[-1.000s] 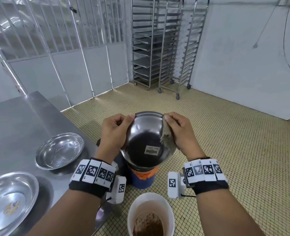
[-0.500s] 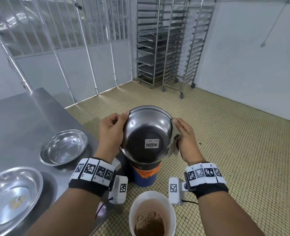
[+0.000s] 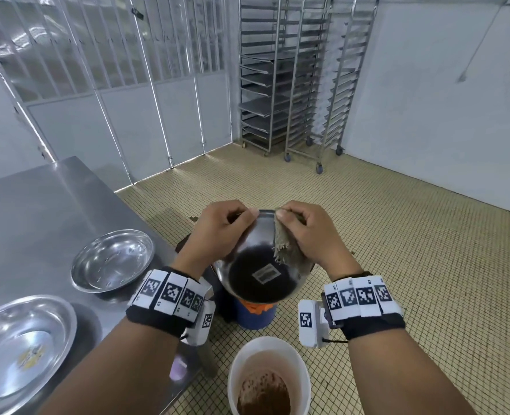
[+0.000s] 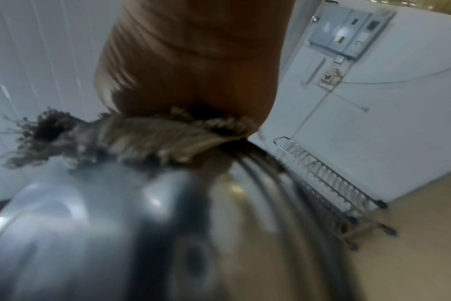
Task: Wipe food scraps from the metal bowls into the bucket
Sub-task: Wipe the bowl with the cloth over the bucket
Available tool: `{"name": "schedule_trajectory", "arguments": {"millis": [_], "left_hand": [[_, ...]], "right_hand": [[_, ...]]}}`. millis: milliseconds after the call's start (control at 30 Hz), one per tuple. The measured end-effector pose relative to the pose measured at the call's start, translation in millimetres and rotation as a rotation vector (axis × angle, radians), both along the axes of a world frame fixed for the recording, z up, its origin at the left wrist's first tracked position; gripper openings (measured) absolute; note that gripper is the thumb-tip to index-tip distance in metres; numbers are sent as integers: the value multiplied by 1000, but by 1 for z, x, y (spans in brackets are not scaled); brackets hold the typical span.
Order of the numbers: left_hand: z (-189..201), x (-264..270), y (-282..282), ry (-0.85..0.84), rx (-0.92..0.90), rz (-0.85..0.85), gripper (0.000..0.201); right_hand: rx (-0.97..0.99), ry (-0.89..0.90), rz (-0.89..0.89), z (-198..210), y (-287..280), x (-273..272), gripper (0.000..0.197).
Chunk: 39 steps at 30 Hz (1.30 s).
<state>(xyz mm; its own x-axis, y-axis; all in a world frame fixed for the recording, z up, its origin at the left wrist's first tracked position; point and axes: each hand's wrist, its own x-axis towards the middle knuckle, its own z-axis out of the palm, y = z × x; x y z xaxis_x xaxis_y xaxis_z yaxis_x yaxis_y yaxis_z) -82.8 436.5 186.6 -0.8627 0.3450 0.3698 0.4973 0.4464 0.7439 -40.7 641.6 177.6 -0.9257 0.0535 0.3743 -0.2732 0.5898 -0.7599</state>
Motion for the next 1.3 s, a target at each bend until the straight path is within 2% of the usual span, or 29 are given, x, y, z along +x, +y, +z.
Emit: {"name": "schedule_trajectory", "arguments": {"millis": [33,133,167,233,333,367,433,500,567,767,800,900,967,1033,1100,1233,1300], "left_hand": [[2,0,-1,-33,49,29,27],[4,-4,-7,-133,306,153,31],[3,-4,-8,-147,340,182,32],[1,-2,-4,-151,298,169,33],[-5,7,6,-122,179,83,32],[-5,8,7,-121,193,76,30],[-5,4,4,-132,305,122,29],[-5,-1,-3,-154,430,194,29],[-8,-1,-6,-153,437,229,30],[-10,6,4,-137,334,139,31],[-8,5,2,-133,353,149,31],[-8,-1,-5,-174,503,234,31],[-15,-3,-9,-204,559,266,35],[-20,-1,-10,-181,498,259,36],[-20,0,-10,-100,341,228,37],[-15,-3,-6,45,-67,77,33],[-14,-3,0,53,-144,5,34]], "right_hand": [[-76,3,-17,-6,1,1,21],[-556,-23,-16,-25,8,7,24],[-637,-30,-2,-30,8,9,24],[-527,-21,-20,-28,10,7,23],[-91,1,4,-6,7,-2,19],[-29,12,13,0,5,-4,18],[-90,39,-30,-3,8,-6,21],[-315,17,-61,-16,14,-1,25],[-422,-15,-67,-27,13,2,29],[-124,46,-42,-10,10,-9,23],[-167,45,-43,-13,11,-8,21],[-577,-2,-24,-29,11,-1,23],[-604,-12,-42,-37,9,2,25],[-560,-18,-67,-37,8,3,26],[-541,-16,-64,-29,7,5,24],[-139,-40,-18,-21,4,4,19],[43,-15,22,-17,-7,3,19]]}}
